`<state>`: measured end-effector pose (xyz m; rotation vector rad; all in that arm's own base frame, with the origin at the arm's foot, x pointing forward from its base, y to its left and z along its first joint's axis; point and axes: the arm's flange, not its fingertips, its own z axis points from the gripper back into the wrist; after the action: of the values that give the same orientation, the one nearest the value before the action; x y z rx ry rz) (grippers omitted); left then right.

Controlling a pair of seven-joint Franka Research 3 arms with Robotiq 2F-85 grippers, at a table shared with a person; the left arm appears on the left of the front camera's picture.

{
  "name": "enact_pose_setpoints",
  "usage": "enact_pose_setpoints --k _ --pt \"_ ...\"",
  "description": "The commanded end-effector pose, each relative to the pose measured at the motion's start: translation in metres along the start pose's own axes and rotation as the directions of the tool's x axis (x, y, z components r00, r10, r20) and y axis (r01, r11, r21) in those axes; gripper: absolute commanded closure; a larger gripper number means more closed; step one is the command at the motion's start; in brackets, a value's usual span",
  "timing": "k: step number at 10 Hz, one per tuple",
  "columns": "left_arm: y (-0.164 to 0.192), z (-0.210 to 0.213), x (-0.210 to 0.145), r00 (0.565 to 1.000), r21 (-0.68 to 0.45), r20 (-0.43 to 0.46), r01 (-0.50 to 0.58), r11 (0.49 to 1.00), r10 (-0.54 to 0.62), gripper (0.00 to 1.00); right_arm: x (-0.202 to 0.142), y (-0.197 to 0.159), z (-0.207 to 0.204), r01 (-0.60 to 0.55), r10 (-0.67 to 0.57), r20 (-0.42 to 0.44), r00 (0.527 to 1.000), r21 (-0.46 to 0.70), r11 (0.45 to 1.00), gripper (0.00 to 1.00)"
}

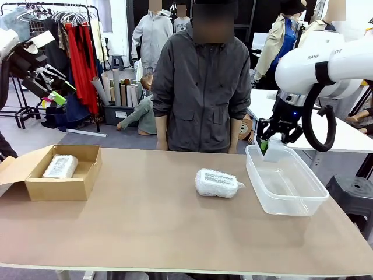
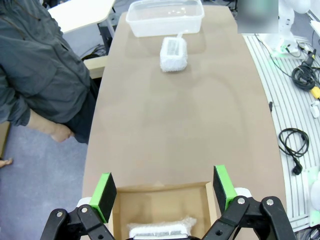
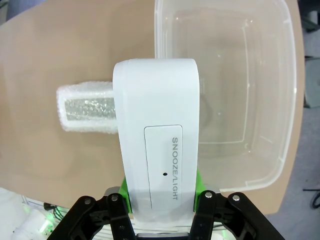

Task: Separate and place wrapped and unwrapped clocks.
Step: If the picked Digital clock is wrapped, place it in the Package Box ; if not, place it in the Organizing box.

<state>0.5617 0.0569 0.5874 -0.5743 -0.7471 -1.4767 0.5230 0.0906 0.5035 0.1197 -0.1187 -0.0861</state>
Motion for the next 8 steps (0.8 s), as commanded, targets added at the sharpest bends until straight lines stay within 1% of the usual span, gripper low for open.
enact_pose_setpoints --k 1,4,5,7,8 --pt "-0.002 0.001 0.0 1.0 -0.002 0.003 0.015 1.0 -0.015 0.0 0.009 -0.003 0.001 0.037 -0.037 0.023 0.999 0.037 0.999 1.0" --pt "-0.002 0.001 0.0 1.0 -0.002 0.003 0.015 1.0 -0.015 0.0 0.019 -0.02 -0.013 0.085 -0.085 0.024 0.996 0.026 0.996 1.0" --pt "-0.002 0.001 0.0 1.0 -0.002 0.003 0.015 1.0 -0.015 0.0 0.025 -0.032 -0.018 0.083 -0.083 0.04 0.996 0.008 0.997 1.0" --pt "-0.002 0.001 0.0 1.0 -0.002 0.003 0.015 1.0 -0.015 0.0 0.035 -0.06 -0.031 0.066 -0.066 -0.01 0.998 -0.003 0.998 1.0" --pt "-0.002 0.001 0.0 1.0 -0.002 0.003 0.015 1.0 -0.015 0.0 0.036 -0.071 -0.039 0.052 -0.053 -0.026 0.998 -0.032 0.998 1.0"
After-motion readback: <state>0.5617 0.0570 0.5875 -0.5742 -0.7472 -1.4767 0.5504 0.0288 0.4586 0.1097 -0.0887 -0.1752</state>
